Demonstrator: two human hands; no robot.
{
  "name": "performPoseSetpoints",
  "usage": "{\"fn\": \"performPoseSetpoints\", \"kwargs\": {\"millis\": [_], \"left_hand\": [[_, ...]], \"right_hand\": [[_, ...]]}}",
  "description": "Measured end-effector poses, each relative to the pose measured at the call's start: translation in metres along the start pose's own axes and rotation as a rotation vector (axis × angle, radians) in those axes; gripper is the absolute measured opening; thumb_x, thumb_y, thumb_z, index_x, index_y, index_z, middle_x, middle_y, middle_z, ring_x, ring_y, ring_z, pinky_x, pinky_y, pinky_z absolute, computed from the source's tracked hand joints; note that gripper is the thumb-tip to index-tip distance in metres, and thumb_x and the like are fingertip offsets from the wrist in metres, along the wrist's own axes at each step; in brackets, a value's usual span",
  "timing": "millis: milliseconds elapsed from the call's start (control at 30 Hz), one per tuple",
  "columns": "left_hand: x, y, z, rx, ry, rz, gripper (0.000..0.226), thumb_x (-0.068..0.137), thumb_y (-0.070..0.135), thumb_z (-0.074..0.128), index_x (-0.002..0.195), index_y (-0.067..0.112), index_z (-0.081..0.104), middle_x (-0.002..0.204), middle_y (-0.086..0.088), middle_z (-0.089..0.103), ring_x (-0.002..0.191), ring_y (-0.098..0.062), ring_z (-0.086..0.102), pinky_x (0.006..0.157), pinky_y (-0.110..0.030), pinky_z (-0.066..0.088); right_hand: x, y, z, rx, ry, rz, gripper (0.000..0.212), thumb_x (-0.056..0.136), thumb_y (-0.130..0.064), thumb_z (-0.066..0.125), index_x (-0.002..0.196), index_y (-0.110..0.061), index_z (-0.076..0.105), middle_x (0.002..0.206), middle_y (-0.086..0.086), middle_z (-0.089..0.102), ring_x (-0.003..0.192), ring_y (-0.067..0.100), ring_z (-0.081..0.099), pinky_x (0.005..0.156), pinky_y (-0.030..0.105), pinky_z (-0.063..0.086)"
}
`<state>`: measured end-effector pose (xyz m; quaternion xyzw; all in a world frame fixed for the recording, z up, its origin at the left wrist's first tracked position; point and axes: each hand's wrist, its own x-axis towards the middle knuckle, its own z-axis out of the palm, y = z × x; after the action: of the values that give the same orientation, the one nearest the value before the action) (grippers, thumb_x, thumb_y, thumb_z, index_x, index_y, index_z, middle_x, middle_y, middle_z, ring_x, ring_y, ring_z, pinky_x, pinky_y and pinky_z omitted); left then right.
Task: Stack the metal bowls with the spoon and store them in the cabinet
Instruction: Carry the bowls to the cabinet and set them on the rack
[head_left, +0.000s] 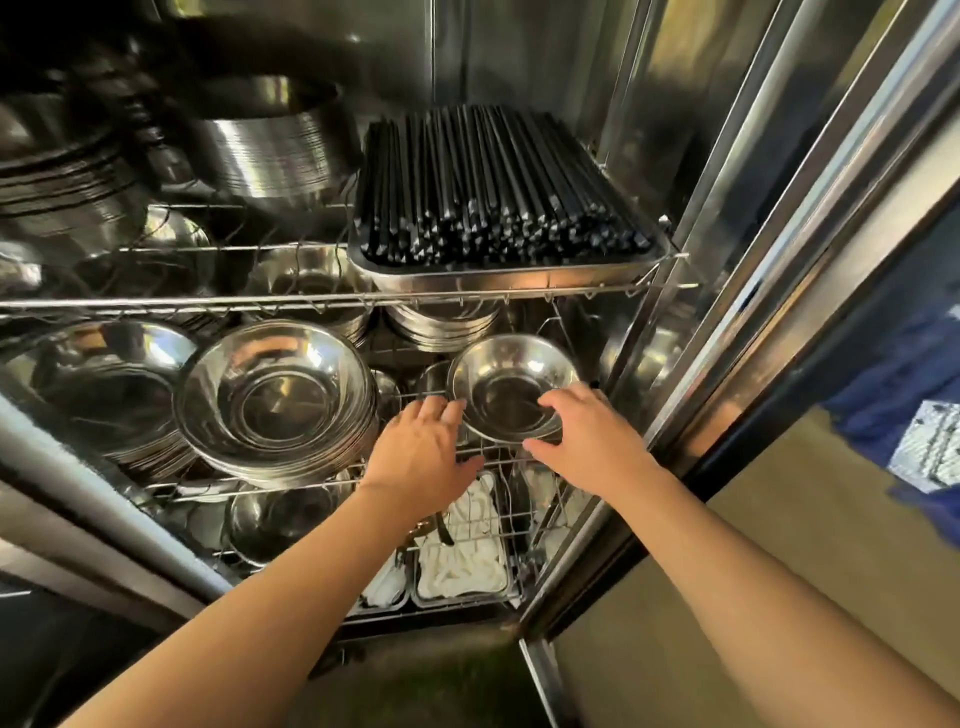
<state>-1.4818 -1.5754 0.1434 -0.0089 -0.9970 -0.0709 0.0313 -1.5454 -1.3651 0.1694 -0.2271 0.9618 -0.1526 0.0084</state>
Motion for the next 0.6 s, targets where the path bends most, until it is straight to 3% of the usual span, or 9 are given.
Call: {"fn": "performPoseSetpoints", "kwargs": {"millis": [133, 300, 400, 600], "left_hand": [[0.027, 0.007, 0.004, 0.044, -0.013, 0.062, 0.094, 0.085, 0.073, 0.047, 0.157, 0.019, 0.021, 0.159, -0.009, 0.034, 0.148, -0.030, 0.027, 0.121, -0.048, 0.025], [0.042, 0.013, 0.016, 0.070, -0.095, 0.046, 0.107, 0.079, 0.084, 0.039, 0.160, 0.021, 0.008, 0.166, -0.012, 0.019, 0.153, -0.031, 0.014, 0.124, -0.051, 0.012], [0.043, 0.014, 0.021, 0.070, -0.104, 0.019, 0.107, 0.080, 0.084, 0.037, 0.160, 0.021, 0.008, 0.166, -0.011, 0.019, 0.153, -0.030, 0.015, 0.125, -0.050, 0.012], [0.038, 0.010, 0.025, 0.050, -0.062, -0.002, 0.095, 0.087, 0.074, 0.042, 0.159, 0.019, 0.014, 0.163, -0.010, 0.029, 0.150, -0.028, 0.025, 0.124, -0.051, 0.015]], "right_hand": [[0.015, 0.003, -0.005, -0.013, -0.050, 0.087, 0.100, 0.073, -0.054, 0.079, 0.152, -0.019, 0.029, 0.157, 0.009, 0.029, 0.144, 0.029, 0.028, 0.111, 0.048, 0.036], [0.025, 0.005, 0.001, 0.020, -0.146, 0.171, 0.125, 0.063, -0.051, 0.088, 0.157, -0.022, 0.012, 0.166, 0.010, 0.007, 0.152, 0.030, 0.009, 0.117, 0.051, 0.025], [0.028, 0.008, 0.004, 0.011, -0.184, 0.210, 0.128, 0.063, -0.050, 0.089, 0.158, -0.021, 0.009, 0.167, 0.012, 0.005, 0.152, 0.029, 0.009, 0.118, 0.050, 0.024], [0.030, 0.006, 0.007, 0.020, -0.167, 0.208, 0.119, 0.063, -0.050, 0.088, 0.157, -0.022, 0.020, 0.166, 0.015, 0.013, 0.152, 0.031, 0.012, 0.116, 0.052, 0.029]]}}
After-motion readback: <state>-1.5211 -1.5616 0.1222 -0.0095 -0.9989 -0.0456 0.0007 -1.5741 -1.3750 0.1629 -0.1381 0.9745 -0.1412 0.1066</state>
